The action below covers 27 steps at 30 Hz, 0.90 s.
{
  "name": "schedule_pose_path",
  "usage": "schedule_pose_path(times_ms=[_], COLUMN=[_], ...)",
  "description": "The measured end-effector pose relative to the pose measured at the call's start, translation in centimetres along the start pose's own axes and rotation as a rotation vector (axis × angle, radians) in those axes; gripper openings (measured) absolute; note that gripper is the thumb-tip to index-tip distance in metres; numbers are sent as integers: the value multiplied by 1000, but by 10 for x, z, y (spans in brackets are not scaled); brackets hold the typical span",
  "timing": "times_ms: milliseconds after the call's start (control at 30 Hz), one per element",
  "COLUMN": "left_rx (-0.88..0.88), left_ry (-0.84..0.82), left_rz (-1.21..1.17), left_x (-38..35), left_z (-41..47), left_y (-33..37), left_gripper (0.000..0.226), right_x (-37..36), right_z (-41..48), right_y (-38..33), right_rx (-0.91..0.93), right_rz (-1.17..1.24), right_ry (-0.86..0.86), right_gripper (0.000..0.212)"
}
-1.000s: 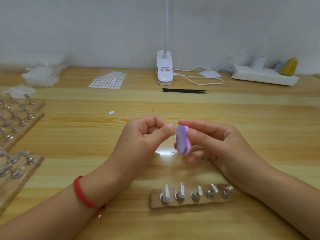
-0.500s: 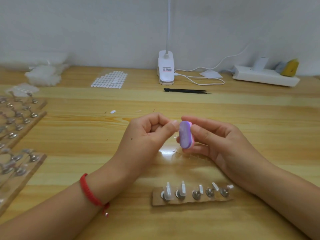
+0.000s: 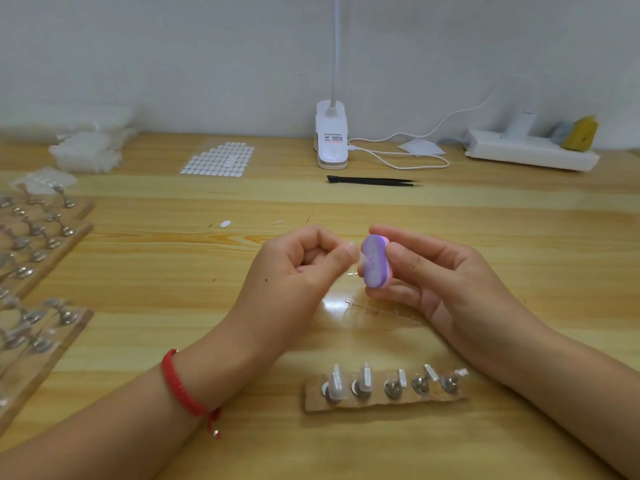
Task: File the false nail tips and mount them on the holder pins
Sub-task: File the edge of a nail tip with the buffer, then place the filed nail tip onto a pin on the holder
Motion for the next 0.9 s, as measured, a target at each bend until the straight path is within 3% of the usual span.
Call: schedule_pose_path(times_ms=[167, 300, 400, 533, 667, 800, 900], left_rx=[-26, -51, -4, 71, 65, 22, 29], left_ry=[-132, -267, -198, -129, -99, -153, -149], left_rz=[51, 66, -81, -128, -124, -92, -97], left_x=[-11, -19, -11, -5, -3, -6, -7], left_z=[-2, -8, -4, -1, 0, -2, -1], left_y=[0, 4, 4, 1, 1, 4, 2], left_gripper=[17, 13, 11, 26, 27, 21, 17], right_x=[6, 12, 10, 5, 1, 4, 6], right_z=[1, 2, 4, 2, -1, -2, -1], right_y=[-1, 0, 2, 1, 0, 0, 1], right_rx=[23, 1, -27, -8, -7, 69, 83], right_rz=[-9, 64, 91, 67, -27, -221, -247], right_ry=[62, 106, 98, 56, -29, -10, -2], right_gripper=[33, 23, 22, 28, 13, 20, 36])
Point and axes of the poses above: each hand's wrist, its own z-axis towards the middle knuckle, its own x-axis out of the back of the hand, y = z × x, the point moved 7 cm from there along z, towards the middle knuckle, and after that the axes turned 3 degrees about x, right-handed, at the moved point
